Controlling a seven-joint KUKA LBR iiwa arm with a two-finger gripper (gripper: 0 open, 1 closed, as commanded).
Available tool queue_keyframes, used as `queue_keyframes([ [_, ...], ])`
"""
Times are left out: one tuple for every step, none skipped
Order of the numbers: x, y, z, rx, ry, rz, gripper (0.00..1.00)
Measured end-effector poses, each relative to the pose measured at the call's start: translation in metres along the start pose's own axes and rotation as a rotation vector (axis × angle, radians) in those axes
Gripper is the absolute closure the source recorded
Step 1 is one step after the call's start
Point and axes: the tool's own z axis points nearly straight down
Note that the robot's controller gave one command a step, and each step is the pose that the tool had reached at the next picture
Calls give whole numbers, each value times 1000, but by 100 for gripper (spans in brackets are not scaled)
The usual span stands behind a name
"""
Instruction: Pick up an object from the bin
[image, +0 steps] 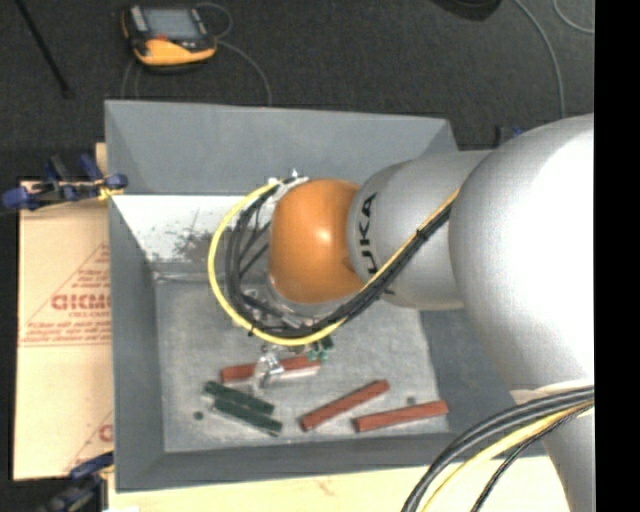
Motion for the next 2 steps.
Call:
queue_keyframes([
  [0,0,0,0,0,0,0],
  [28,-6,13,3,12,-418,100],
])
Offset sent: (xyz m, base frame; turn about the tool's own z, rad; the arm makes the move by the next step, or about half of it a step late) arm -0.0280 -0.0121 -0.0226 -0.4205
